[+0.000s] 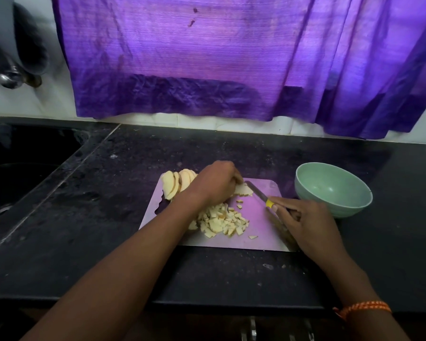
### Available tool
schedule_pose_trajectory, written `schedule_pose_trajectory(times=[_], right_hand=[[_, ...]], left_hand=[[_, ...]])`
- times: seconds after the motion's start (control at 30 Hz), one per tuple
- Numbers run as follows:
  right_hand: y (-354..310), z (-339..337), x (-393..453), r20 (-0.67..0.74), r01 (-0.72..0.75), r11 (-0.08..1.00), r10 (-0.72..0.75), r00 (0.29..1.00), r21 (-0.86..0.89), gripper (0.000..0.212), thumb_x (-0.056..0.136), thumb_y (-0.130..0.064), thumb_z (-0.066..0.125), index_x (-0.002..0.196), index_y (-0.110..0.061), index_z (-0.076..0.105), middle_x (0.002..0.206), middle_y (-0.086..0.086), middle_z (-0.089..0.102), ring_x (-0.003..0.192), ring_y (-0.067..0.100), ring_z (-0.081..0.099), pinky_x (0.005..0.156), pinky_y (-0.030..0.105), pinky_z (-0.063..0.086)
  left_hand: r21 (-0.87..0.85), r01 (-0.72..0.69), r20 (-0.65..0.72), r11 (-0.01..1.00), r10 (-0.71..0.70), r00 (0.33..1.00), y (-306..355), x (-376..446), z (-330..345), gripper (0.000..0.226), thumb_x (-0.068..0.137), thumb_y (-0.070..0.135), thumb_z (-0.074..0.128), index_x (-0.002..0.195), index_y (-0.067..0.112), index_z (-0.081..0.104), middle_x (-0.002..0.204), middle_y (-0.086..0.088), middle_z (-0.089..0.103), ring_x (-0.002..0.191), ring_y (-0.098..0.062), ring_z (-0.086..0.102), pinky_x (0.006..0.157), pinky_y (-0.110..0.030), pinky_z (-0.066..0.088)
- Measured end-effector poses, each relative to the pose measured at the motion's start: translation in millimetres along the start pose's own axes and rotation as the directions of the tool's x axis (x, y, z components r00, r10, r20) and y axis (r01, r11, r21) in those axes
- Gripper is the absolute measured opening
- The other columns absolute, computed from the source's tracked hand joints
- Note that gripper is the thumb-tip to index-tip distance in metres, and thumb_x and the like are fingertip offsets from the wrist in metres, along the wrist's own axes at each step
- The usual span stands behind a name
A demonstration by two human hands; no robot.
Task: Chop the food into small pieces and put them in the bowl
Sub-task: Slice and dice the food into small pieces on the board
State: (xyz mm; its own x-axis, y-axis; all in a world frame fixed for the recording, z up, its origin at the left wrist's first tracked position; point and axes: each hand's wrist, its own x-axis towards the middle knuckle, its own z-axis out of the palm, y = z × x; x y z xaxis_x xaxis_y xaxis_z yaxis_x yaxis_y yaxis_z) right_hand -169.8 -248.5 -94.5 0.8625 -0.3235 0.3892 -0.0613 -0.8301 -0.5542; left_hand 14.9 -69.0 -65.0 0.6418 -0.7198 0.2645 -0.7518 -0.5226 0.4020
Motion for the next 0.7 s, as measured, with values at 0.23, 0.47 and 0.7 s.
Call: schedule_pose_trajectory(times=[0.23, 0.47, 0.7], right_hand=[[4, -2, -2, -0.068, -0.006, 1.0, 0.006, 0.998, -0.001, 0.022, 0.098, -0.046, 0.065, 0.117, -0.042, 0.075, 0.069, -0.018, 0.068, 0.062, 0.002, 0.062, 0.058, 0.031, 0.052], [-7, -2, -12, 0.062, 0.057, 0.998, -0.056, 0.996, -0.01, 0.025, 0.097, -0.055, 0.062, 0.12, -0.054, 0.07, 0.065, -0.019, 0.065, 0.059, 0.006, 0.055, 0.052, 0.025, 0.038], [-2, 0, -7, -0.006, 0.051, 0.998, -0.051, 0.999, 0.049, 0.021, 0.099, -0.047, 0.064, 0.117, -0.046, 0.075, 0.067, -0.019, 0.066, 0.06, 0.002, 0.058, 0.059, 0.028, 0.05]], left_hand=[[-0.114, 0.066, -0.071, 0.991, -0.074, 0.995, -9, -1, -8, 0.037, 0.1, 0.001, 0.052, 0.102, 0.017, 0.085, 0.105, 0.002, 0.081, 0.087, -0.01, 0.073, 0.088, -0.039, 0.063], [-0.137, 0.065, 0.006, 0.988, -0.065, 0.998, -9, -1, -9, 0.042, 0.095, -0.002, 0.052, 0.084, 0.022, 0.085, 0.087, 0.006, 0.079, 0.076, -0.016, 0.072, 0.075, -0.037, 0.063], [-0.152, 0.081, -0.106, 0.985, -0.098, 0.99, -15, -2, -11, 0.036, 0.097, 0.0, 0.053, 0.091, 0.021, 0.081, 0.089, 0.006, 0.076, 0.064, -0.009, 0.062, 0.059, -0.026, 0.044]])
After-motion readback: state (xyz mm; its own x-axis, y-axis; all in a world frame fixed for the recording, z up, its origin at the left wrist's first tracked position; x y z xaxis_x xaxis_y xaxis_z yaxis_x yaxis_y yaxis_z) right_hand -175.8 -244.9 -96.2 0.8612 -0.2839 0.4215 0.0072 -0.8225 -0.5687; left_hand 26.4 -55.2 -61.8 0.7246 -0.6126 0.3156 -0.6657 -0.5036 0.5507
